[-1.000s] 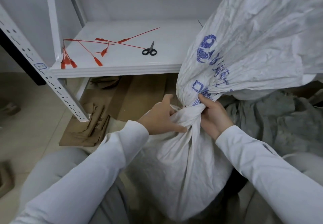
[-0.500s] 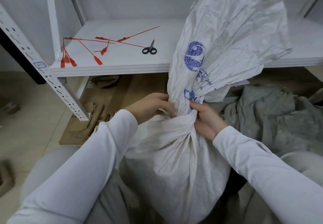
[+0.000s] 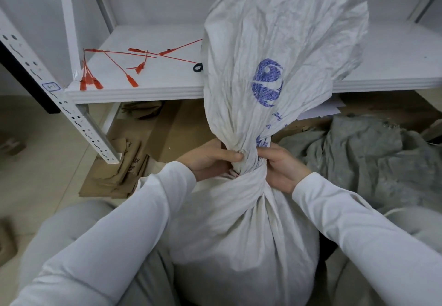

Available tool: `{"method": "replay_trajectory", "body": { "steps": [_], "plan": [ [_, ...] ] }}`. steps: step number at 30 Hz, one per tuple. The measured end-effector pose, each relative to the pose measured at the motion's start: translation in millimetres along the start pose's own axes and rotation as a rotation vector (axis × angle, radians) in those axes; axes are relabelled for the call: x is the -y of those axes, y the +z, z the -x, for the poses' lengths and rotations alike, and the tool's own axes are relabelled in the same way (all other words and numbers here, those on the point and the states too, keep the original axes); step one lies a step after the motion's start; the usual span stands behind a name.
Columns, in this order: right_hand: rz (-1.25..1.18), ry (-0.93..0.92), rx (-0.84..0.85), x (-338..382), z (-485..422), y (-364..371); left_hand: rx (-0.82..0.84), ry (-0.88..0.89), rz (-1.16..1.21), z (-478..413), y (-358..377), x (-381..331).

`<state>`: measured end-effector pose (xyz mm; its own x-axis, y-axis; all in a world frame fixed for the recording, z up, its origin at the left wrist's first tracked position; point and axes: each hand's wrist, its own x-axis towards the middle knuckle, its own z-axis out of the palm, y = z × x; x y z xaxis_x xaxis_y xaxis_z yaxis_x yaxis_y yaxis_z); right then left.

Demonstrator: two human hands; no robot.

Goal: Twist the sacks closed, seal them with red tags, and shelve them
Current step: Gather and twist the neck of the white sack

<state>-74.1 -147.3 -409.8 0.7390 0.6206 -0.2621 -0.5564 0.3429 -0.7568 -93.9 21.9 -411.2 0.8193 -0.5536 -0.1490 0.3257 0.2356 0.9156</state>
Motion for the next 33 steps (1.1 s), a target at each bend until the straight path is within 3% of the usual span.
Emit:
{"method": "replay_trajectory", "body": {
  "steps": [7,10,12,14,18,21,29,33],
  "plan": [
    [0.011,-0.079,-0.063,6,1,5,-0.127,0.116,-0.054,-7,4,-10],
    [0.043,-0.153,-0.204,4,-1,3,-0.241,0.117,-0.164,-11,7,-19],
    [0.185,-0.185,-0.358,2,2,-1,-0.368,0.11,-0.242,-14,10,-22],
    [0.432,-0.206,-0.4,3,7,-6,-0.46,0.139,-0.264,-16,9,-23],
    [1.015,-0.1,-0.138,5,17,-14,-0.625,0.154,-0.276,-25,5,-17],
    [1.309,-0.105,-0.175,-10,14,-18,-0.757,0.15,-0.332,-31,11,-10],
    [1.584,-0.177,-0.381,-22,-1,-19,-0.922,0.212,-0.486,-33,27,-8],
    [1.583,-0.315,-0.542,-18,-2,-14,-0.962,0.346,-0.506,-30,33,-14]
  ]
}}
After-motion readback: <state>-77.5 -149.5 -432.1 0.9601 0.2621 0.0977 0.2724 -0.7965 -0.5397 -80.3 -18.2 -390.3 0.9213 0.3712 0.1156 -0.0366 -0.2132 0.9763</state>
